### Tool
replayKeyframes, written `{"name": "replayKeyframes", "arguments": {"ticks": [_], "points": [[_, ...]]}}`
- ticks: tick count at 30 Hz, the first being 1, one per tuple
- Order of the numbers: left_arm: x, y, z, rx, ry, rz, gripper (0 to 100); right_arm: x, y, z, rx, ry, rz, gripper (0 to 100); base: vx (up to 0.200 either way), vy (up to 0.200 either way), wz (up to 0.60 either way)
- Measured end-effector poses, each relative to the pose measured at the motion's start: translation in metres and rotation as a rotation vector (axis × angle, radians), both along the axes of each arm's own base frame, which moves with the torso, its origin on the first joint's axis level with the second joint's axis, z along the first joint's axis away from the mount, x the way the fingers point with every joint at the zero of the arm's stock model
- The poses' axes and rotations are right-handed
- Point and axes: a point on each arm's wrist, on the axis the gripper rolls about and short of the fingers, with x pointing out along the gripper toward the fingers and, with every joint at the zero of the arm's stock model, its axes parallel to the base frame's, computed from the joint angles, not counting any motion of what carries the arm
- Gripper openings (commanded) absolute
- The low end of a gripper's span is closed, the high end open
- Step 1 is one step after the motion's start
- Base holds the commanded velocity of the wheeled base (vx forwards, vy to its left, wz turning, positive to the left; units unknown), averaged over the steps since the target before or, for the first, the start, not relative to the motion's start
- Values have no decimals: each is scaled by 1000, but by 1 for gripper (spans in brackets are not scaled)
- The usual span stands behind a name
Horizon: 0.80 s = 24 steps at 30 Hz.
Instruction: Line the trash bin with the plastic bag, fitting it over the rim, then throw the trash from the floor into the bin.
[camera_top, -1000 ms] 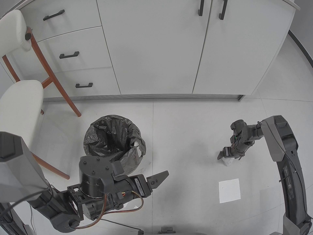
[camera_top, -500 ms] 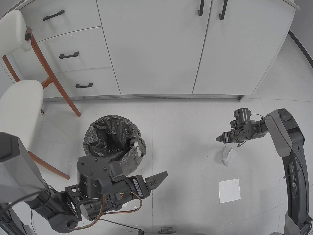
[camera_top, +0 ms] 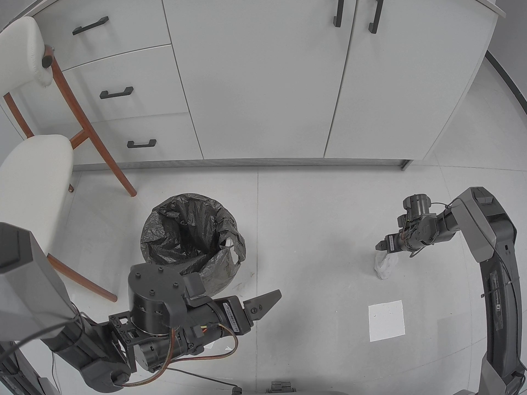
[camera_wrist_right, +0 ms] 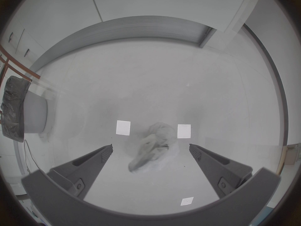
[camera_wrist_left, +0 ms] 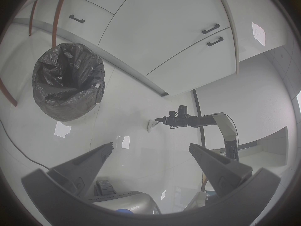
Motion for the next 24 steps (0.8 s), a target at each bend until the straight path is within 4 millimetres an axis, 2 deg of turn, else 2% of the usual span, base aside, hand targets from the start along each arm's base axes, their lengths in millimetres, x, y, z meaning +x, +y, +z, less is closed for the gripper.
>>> {"name": "replayKeyframes", "arguments": {"ticks": [14,24], "points": [[0,0,0,0,-1,0,100,-3,-4,-23,-3,49,-5,100,0,0,0],[0,0,0,0,-1,1,100,4,-2,-37,-3,72,0,100,0,0,0]]}}
